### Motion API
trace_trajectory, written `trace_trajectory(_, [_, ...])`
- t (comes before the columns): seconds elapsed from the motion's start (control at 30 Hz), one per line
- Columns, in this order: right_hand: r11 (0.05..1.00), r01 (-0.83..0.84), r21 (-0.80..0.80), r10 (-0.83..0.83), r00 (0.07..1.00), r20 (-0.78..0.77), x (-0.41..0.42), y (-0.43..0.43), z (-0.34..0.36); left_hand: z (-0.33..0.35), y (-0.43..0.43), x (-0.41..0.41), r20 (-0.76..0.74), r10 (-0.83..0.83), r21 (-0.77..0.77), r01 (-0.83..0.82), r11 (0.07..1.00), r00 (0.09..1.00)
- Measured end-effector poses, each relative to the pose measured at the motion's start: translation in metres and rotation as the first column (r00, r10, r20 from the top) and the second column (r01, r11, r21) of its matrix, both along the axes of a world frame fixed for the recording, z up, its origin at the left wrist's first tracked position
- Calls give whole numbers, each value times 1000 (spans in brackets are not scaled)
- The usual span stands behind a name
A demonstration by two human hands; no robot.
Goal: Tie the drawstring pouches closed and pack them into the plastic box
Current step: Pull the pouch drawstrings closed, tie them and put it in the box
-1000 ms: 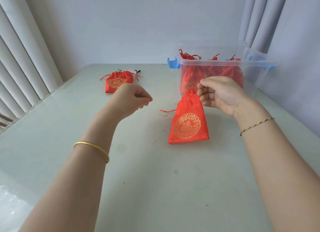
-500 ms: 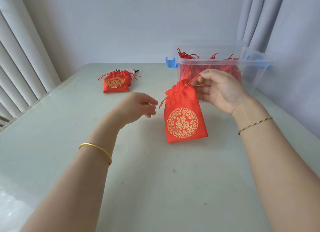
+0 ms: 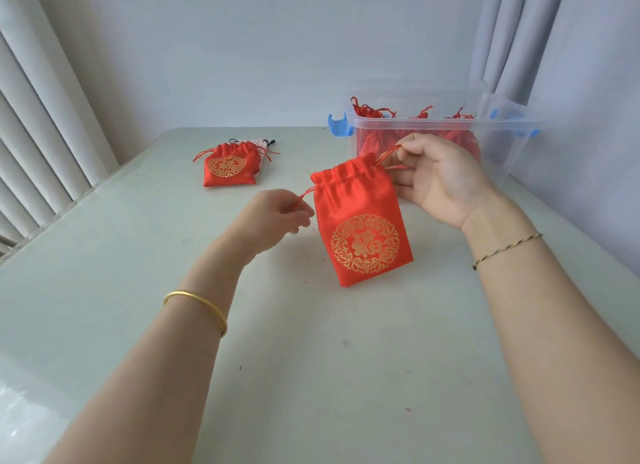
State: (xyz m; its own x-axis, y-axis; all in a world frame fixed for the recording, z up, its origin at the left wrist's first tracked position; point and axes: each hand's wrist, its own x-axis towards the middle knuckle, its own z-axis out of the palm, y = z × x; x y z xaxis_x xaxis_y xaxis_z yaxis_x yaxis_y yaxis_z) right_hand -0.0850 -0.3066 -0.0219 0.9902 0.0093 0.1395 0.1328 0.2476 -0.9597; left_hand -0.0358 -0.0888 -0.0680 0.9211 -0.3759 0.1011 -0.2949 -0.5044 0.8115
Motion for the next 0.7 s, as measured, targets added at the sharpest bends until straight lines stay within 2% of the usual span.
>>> trace_trajectory(0.2, [996,85,-7,-85,996,-31,4,-8,-5,6,10,1,-100,-8,-77,1,997,995])
trace_trajectory(0.37, [981,194,-7,-194,978,-71,6,-14,-12,12,23,1,-274,-145,-335,47,941,951])
trace_trajectory(0.5, [959,271,-86,-280,954,-109,4,-22,-17,14,26,2,-312,-220,-465,53,884,924])
trace_trajectory(0.57, [962,256,-94,-266,958,-112,3,-24,-17,14,23,1,-302,-186,-450,32,892,935])
trace_trajectory(0.7, [973,189,-135,-198,979,-55,1,-19,-12,9,14,2,-197,3,-313,-65,947,980])
